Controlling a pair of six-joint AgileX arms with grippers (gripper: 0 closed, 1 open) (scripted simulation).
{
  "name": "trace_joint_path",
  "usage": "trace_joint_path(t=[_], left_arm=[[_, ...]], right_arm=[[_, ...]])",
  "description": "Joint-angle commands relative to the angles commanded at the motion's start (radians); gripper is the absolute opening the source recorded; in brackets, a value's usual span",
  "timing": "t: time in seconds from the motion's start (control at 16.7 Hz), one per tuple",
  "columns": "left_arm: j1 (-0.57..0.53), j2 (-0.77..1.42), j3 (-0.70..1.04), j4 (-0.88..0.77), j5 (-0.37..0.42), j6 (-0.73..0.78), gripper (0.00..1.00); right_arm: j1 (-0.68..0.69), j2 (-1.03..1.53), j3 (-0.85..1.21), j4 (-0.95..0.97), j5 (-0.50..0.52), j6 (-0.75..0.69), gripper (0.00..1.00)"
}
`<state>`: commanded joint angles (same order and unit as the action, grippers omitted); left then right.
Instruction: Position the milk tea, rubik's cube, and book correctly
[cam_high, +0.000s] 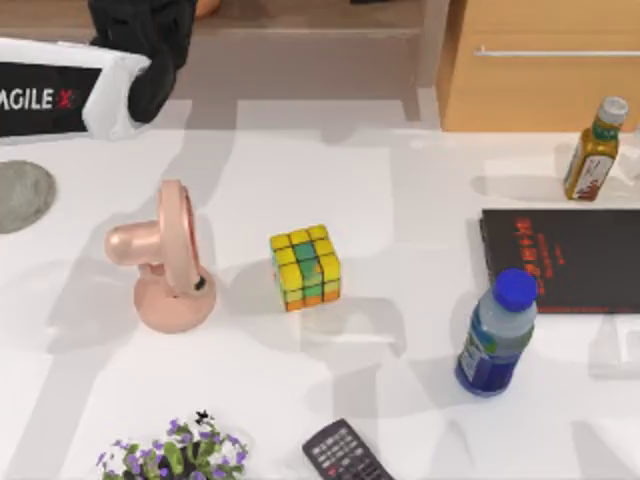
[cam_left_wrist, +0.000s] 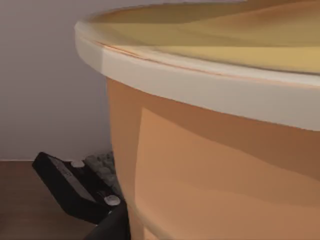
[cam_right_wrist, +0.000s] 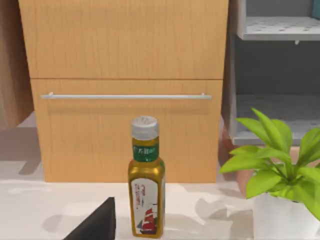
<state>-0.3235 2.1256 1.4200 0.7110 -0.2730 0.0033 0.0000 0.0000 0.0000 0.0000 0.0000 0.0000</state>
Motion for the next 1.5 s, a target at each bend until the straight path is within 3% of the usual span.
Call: trace_joint_path(t=[0.66,1.14,1.5], left_arm=[[-0.01,-0.017,-0.017,0.005,0.0,0.002,0.0],[-0.058,-0.255,-0.338,0.08,-0.057,0.004,0.0],[-0.055,-0.27,-0.356,0.087,-0.061,0.006,0.0]], right_arm=[[0.0,0.0,0.0,0.0,0.0,0.0,1.0],[0.0,0.0,0.0,0.0,0.0,0.0,1.0],[0.0,0.0,0.0,0.0,0.0,0.0,1.0]])
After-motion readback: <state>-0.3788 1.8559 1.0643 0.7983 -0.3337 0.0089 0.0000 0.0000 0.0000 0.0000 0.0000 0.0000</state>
